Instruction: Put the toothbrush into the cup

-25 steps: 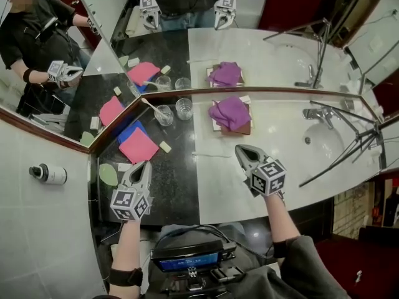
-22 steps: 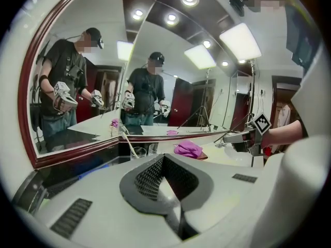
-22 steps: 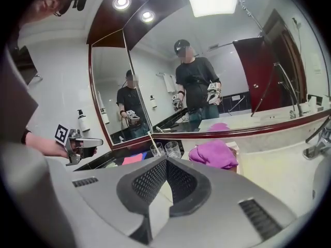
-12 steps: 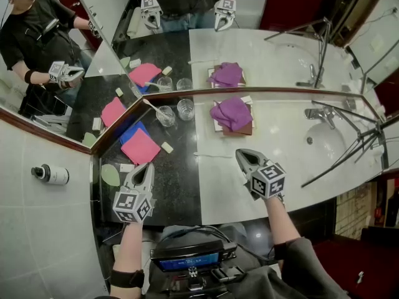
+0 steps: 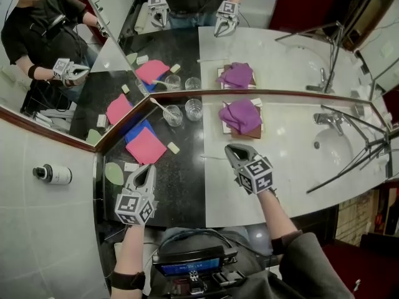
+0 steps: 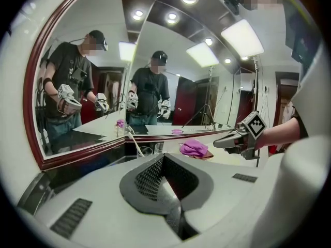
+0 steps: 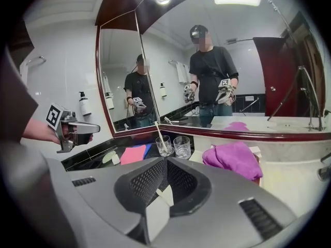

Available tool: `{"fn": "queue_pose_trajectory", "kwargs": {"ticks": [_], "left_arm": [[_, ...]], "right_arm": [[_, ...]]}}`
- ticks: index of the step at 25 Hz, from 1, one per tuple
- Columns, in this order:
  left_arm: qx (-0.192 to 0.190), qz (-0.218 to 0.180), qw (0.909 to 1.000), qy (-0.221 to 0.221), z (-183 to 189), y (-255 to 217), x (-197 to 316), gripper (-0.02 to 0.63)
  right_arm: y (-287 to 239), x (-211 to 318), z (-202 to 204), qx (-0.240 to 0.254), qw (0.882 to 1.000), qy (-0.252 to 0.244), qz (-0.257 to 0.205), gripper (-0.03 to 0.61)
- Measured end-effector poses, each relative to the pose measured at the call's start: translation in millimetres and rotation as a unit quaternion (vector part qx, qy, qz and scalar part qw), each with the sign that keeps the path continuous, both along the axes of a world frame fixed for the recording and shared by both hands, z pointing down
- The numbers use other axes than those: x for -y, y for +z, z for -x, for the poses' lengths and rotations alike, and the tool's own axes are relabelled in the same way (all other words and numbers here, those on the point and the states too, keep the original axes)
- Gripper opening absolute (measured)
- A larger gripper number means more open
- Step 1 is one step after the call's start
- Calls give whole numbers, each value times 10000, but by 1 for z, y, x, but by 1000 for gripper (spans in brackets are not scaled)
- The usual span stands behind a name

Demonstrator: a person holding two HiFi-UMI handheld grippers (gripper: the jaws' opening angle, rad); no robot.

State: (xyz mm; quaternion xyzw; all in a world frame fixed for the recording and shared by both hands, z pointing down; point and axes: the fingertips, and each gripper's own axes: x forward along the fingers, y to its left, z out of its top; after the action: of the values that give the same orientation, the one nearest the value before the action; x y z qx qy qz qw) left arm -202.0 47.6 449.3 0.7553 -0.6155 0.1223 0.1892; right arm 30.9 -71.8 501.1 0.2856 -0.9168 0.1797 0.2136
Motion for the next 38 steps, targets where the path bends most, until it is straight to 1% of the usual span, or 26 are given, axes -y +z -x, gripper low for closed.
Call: {"fn": "queue_pose_trajectory", "kwargs": {"ticks": [1, 3, 5, 8, 13, 17, 25, 31, 34, 36, 38], "left_arm": [[4, 9, 10000, -19, 2, 1, 1, 0], [9, 20, 10000, -53, 7, 3, 3, 0], [12, 18, 10000, -72, 11, 4, 7, 0], [17, 10, 10000, -84, 18, 6, 14, 0], [66, 36, 9999, -103, 31, 16, 21, 0], [12, 47, 9999, -99, 39, 22, 31, 0], [-80, 80, 9999, -121, 57, 43, 42, 0], [-178, 160, 9995, -198, 72, 56, 37, 0], [-202, 156, 9993, -285, 81, 64, 33, 0], [-213, 208, 9990, -324, 86, 66, 31, 0], [-228, 238, 9988, -371, 90, 67, 28, 0]], "right_arm": [[2, 5, 13, -71, 9999, -99, -67, 46], [3, 14, 40, -191, 9991, -334, -171, 86], [4, 23, 68, -274, 9978, -561, -218, 103], [5, 36, 108, -340, 9956, -824, -275, 149], [18, 55, 164, -492, 9917, -1126, -375, 176], [33, 74, 201, -616, 9902, -1184, -401, 205], [56, 110, 264, -898, 9872, -1216, -502, 206], [71, 126, 294, -1159, 9827, -1312, -600, 201], [75, 132, 304, -1258, 9807, -1344, -661, 170], [77, 135, 310, -1318, 9792, -1372, -705, 164], [79, 138, 314, -1421, 9769, -1394, -771, 132]]}}
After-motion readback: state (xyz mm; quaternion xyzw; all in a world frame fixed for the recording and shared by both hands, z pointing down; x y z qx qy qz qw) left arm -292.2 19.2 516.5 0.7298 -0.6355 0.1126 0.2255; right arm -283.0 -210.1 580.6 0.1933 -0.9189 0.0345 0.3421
